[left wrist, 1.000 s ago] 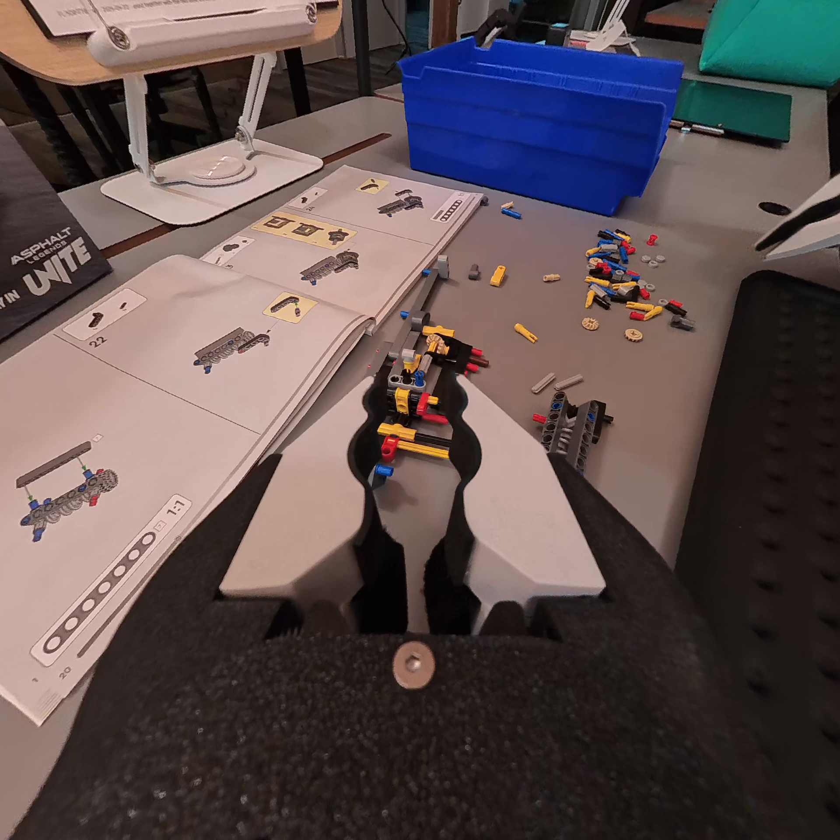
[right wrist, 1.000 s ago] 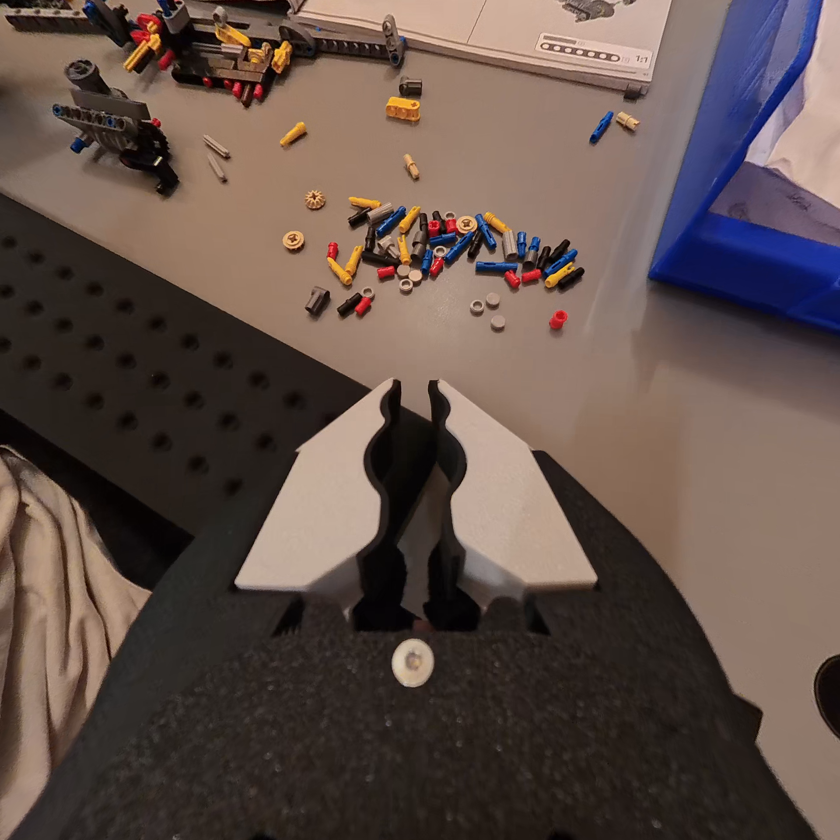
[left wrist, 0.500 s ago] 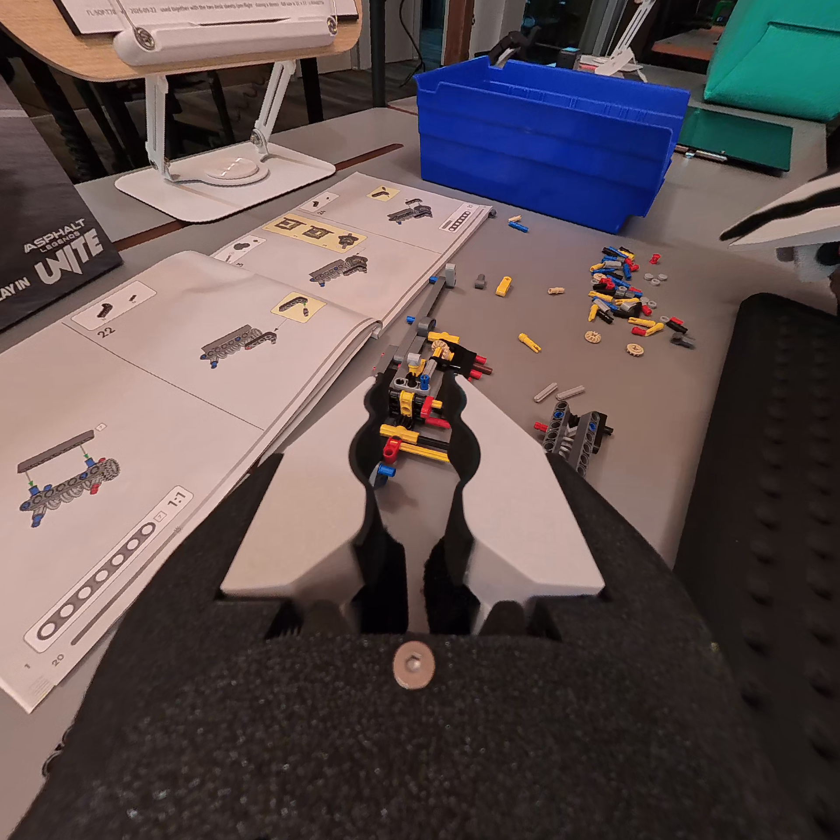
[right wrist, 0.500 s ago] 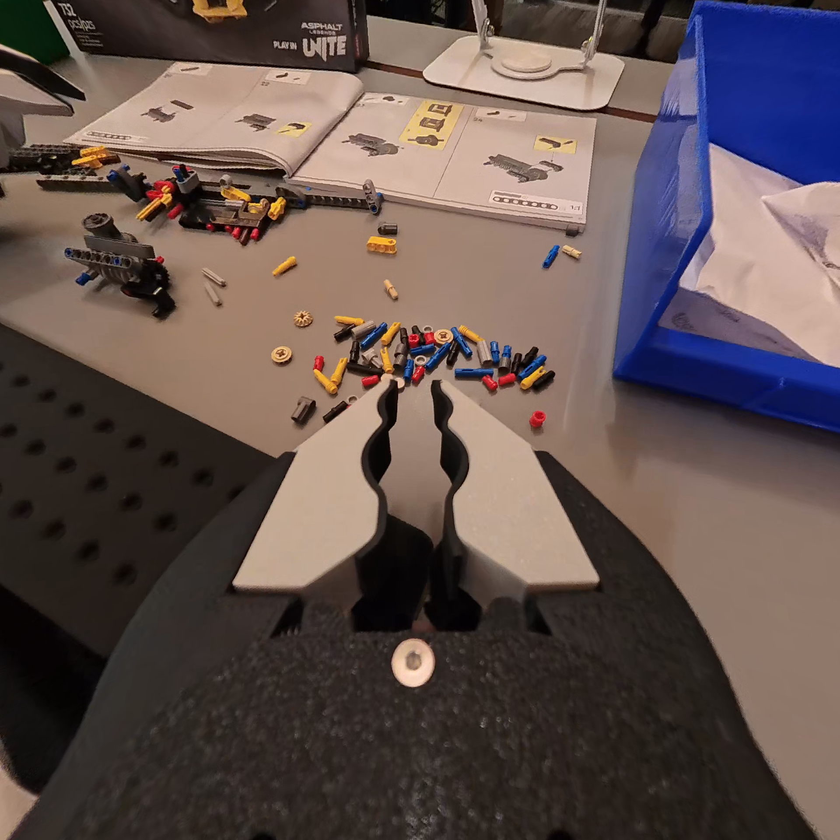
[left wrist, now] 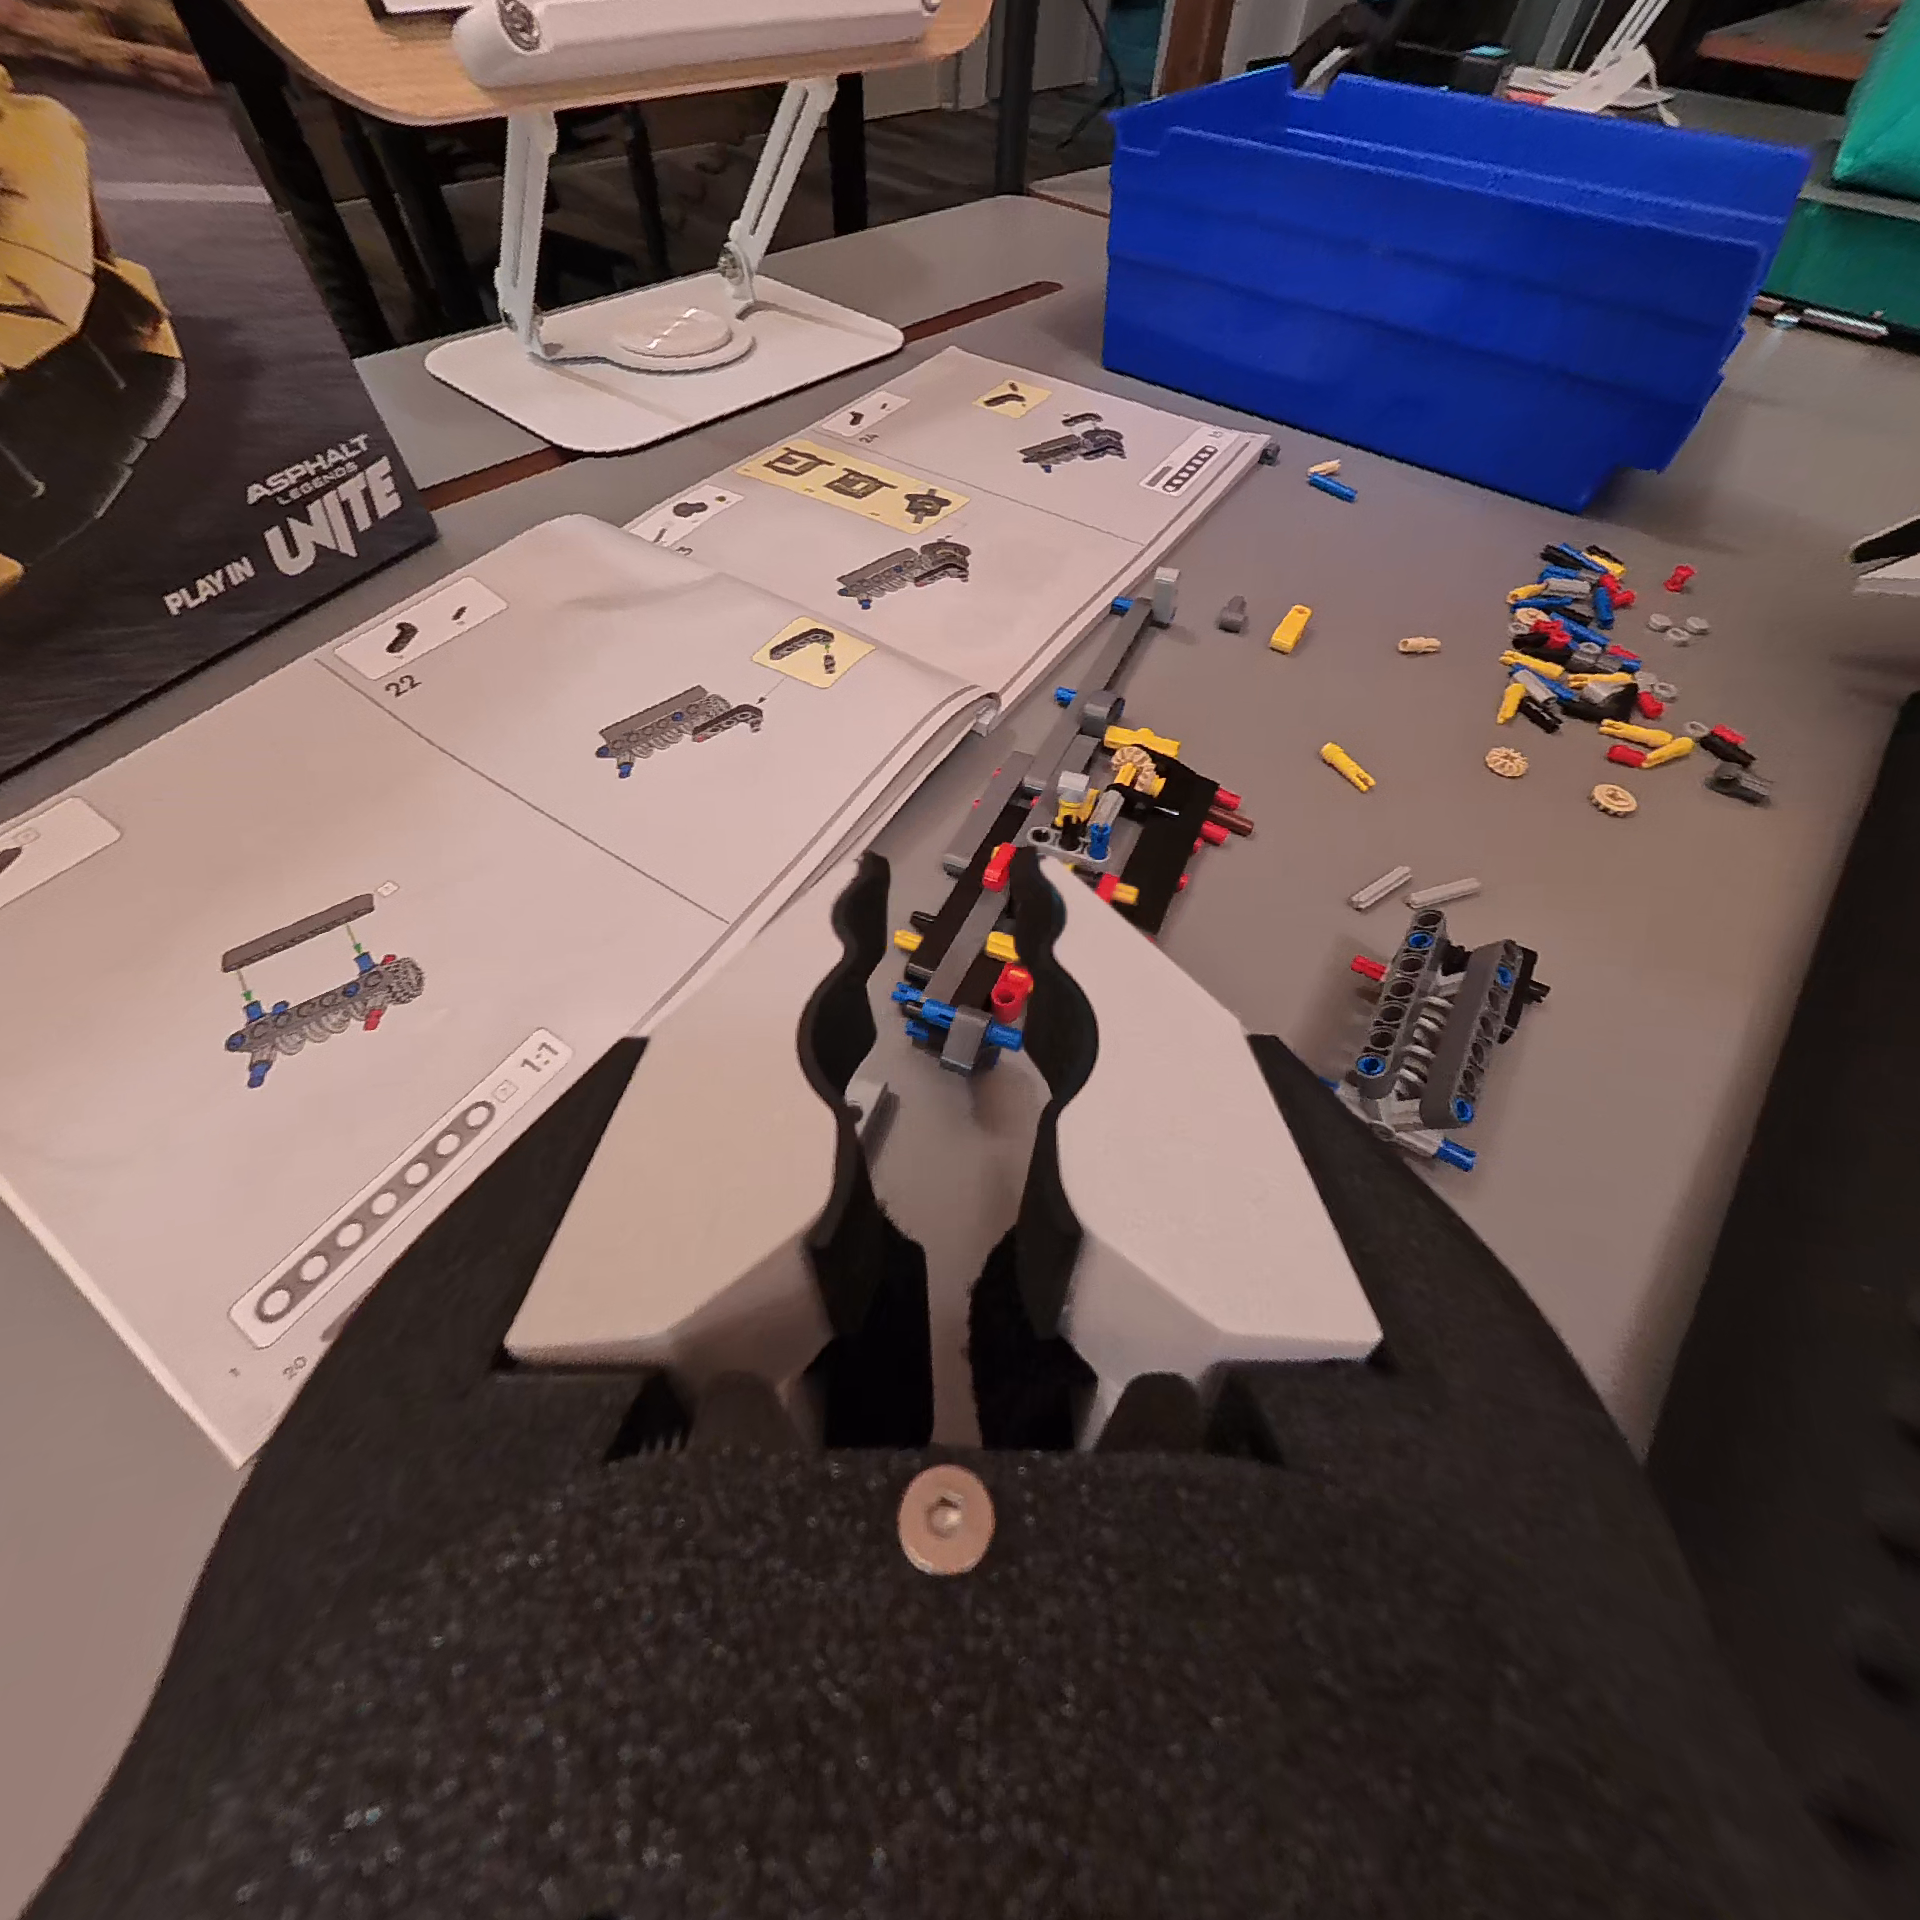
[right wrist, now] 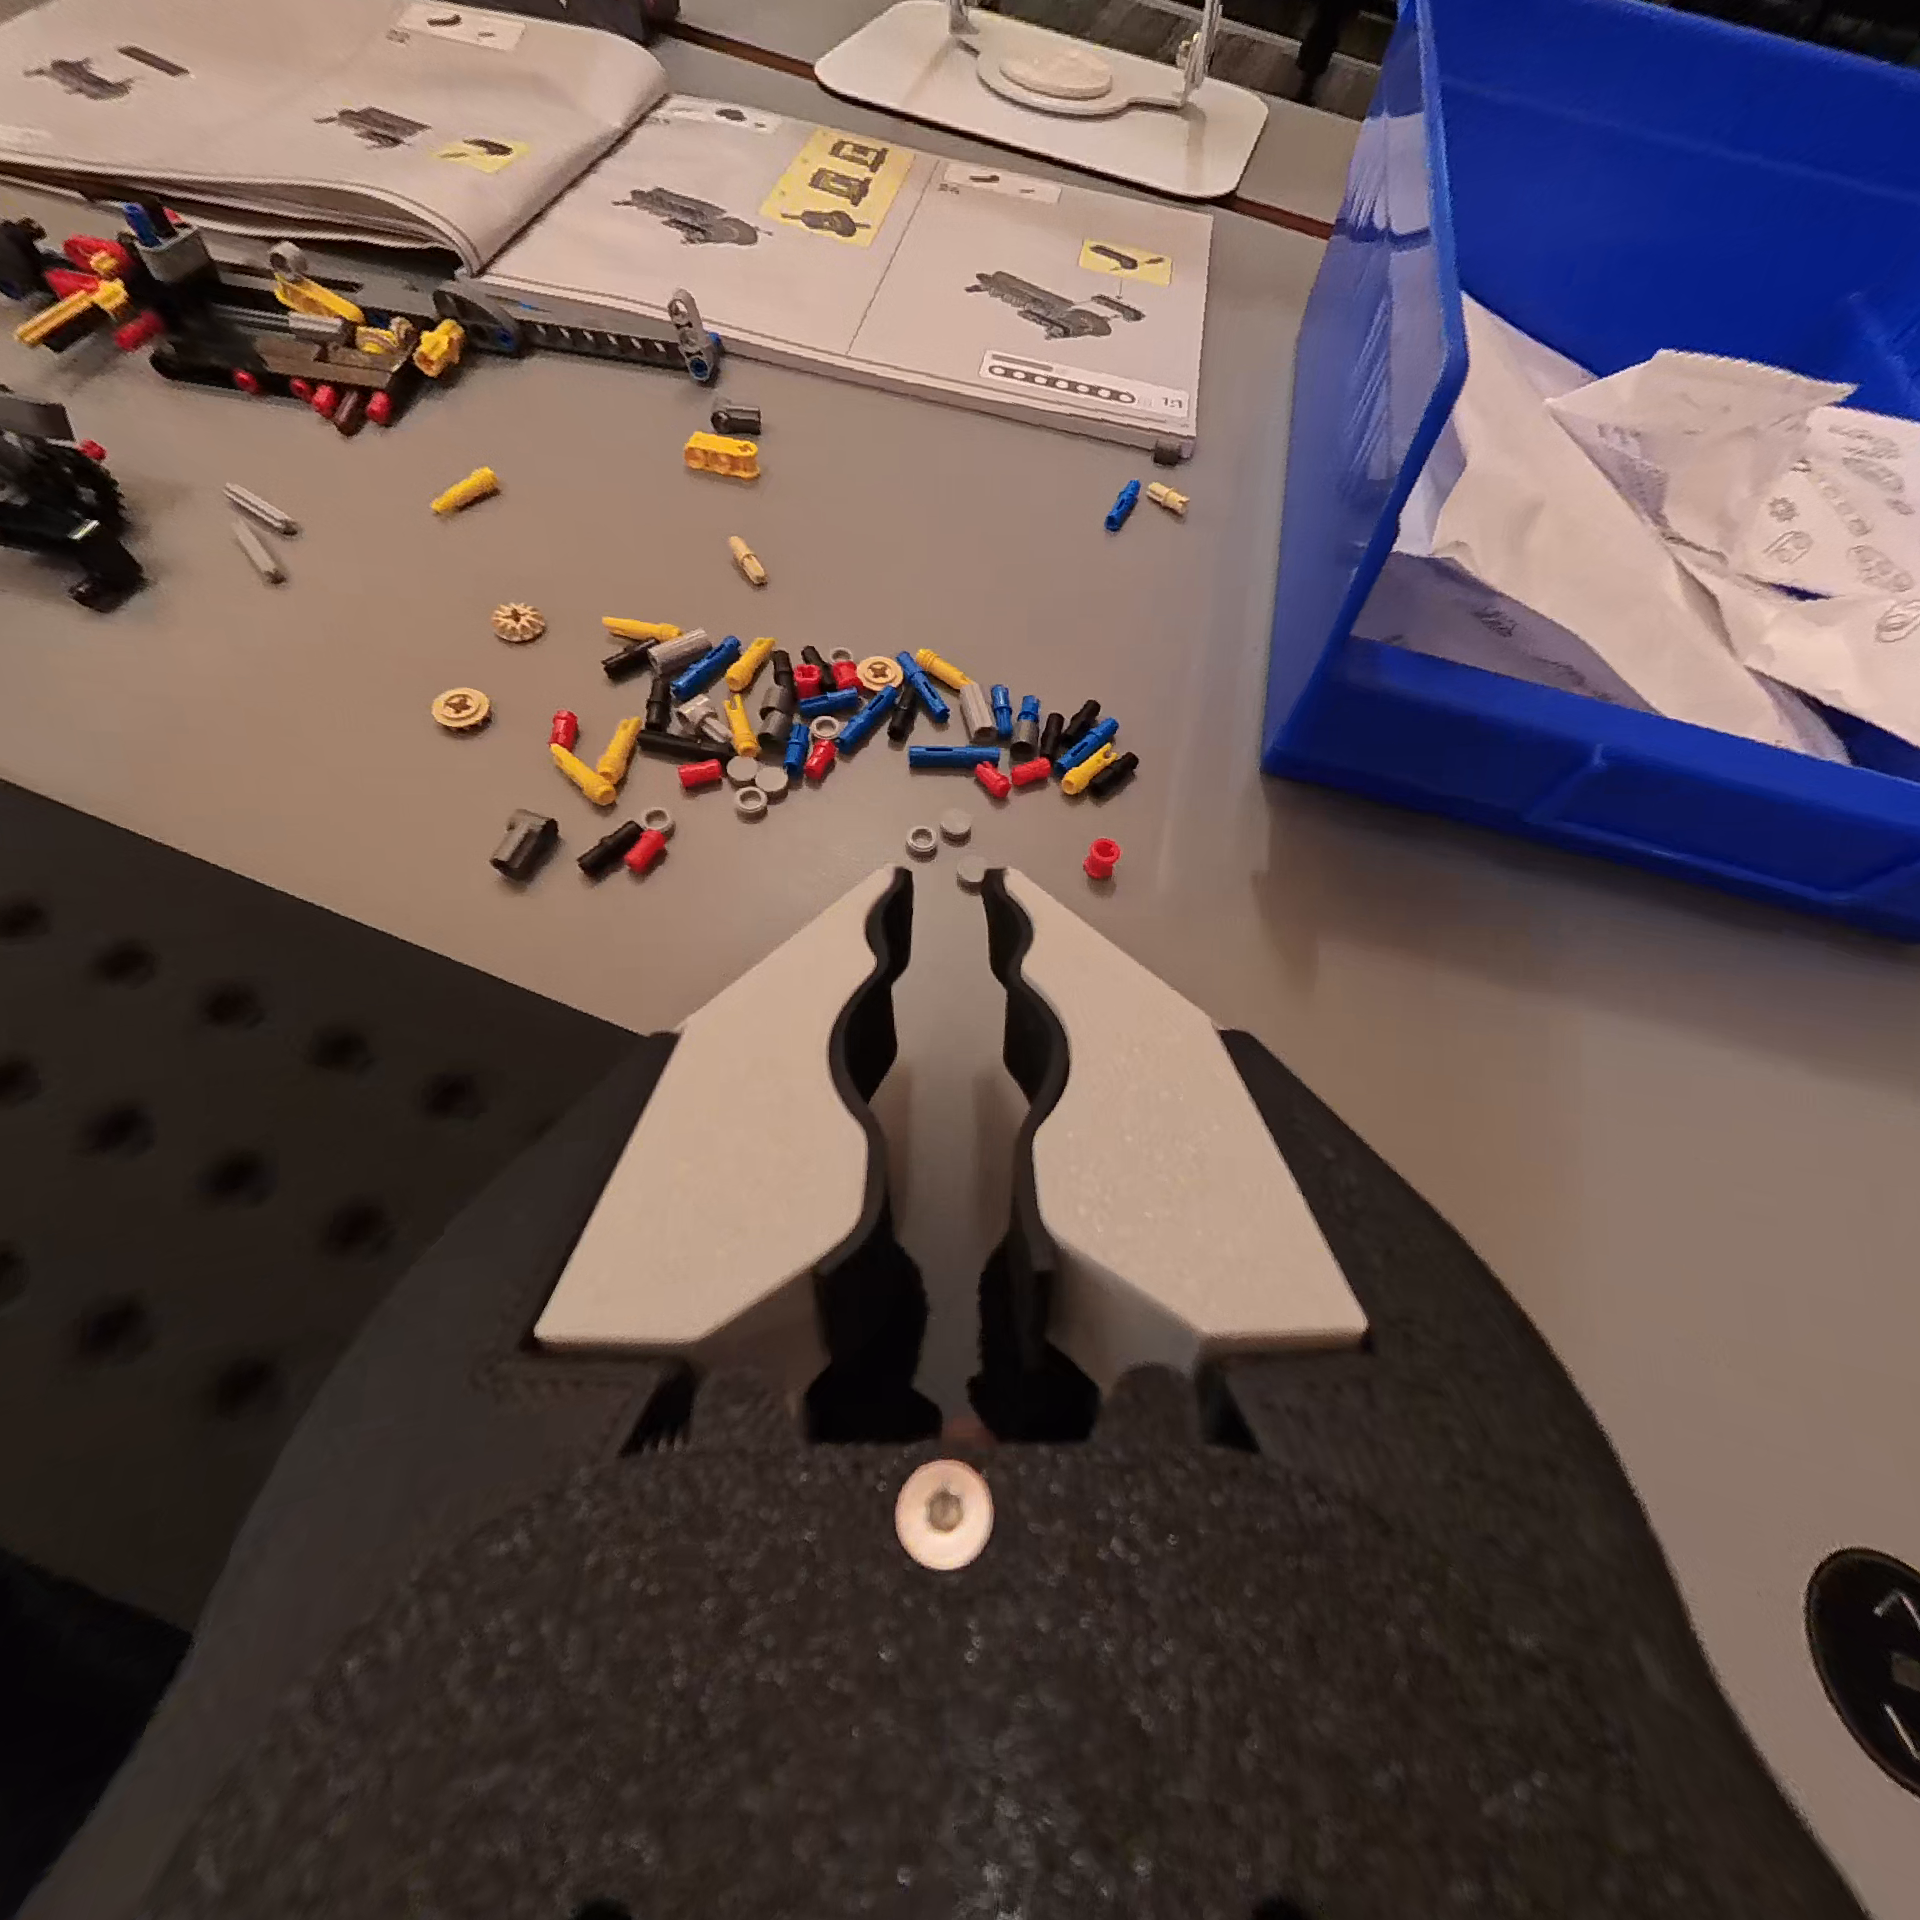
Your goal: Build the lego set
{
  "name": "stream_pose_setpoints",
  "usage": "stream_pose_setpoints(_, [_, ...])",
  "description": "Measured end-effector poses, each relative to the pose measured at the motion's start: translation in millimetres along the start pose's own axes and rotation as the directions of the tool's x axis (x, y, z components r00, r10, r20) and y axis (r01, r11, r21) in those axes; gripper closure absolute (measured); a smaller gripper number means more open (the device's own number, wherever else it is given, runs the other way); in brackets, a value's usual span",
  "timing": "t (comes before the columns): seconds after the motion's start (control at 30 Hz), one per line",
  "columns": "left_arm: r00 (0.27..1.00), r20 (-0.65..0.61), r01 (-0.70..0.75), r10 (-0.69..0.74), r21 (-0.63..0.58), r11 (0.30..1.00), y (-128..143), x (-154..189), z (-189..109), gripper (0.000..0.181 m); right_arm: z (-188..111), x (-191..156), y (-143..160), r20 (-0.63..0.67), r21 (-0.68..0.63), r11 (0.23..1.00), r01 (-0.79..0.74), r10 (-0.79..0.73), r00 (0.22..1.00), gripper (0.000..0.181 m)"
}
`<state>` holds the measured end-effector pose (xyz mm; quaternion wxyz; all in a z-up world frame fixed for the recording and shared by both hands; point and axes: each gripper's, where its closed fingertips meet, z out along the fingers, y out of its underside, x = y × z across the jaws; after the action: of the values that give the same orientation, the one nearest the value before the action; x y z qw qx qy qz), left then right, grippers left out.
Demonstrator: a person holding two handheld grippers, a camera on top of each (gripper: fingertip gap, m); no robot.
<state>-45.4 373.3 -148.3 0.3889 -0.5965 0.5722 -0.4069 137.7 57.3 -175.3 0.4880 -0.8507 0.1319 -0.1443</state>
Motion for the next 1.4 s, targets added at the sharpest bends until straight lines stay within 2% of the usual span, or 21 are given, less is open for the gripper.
stream_pose_setpoints(0.57, [0.999, 0.026, -0.042, 0.043, -0.049, 0.998, 8.7, -2.6, 4.8, 0.158, 2.0, -3.1, 5.1, 0.041, -0.020, 0.999, -0.028, 0.029, 0.999, 0.170])
stream_pose_setpoints(1.4, [0.998, 0.025, -0.049, 0.050, -0.047, 0.998, 7.5, -1.7, 5.0, 0.158, 2.0, -2.8, 6.6, 0.057, -0.025, 0.999, -0.047, 0.048, 0.997, 0.170])
